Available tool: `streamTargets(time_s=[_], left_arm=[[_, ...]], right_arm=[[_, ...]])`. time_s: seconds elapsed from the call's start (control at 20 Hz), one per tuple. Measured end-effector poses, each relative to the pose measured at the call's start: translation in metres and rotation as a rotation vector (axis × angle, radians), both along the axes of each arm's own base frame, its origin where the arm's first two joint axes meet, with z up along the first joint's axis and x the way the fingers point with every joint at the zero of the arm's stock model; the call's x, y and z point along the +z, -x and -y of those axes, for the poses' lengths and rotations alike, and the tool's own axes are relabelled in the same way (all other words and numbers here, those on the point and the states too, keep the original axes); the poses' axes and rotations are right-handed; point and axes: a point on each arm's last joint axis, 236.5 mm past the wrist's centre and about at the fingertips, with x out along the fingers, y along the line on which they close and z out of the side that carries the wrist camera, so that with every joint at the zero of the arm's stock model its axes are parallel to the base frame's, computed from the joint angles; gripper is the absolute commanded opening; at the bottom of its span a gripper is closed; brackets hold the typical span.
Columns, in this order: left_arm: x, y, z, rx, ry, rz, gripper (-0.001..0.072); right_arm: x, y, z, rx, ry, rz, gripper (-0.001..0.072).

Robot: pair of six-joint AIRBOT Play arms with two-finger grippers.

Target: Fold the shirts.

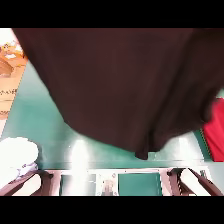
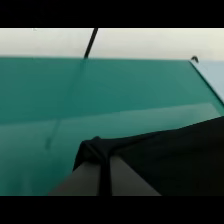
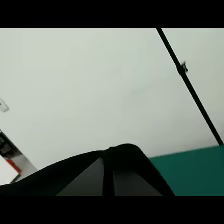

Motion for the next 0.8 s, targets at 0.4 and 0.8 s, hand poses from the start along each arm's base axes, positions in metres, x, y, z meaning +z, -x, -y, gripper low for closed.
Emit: streamTargets(time_s=[0.4, 0.8], left_arm=[[-0.196, -0.138, 0.022, -0.029, 0.078, -0.297, 0.0023], [-0.319, -0.16, 0.046, -0.065, 0.085, -0.51, 0.0564]], right_arm=[[-0.231, -0.149, 0.006, 0.062, -0.115, -0.402, 0.0018], [-0.355, -0.151, 0.035, 0.103, -0.206, -0.657, 0.0063]])
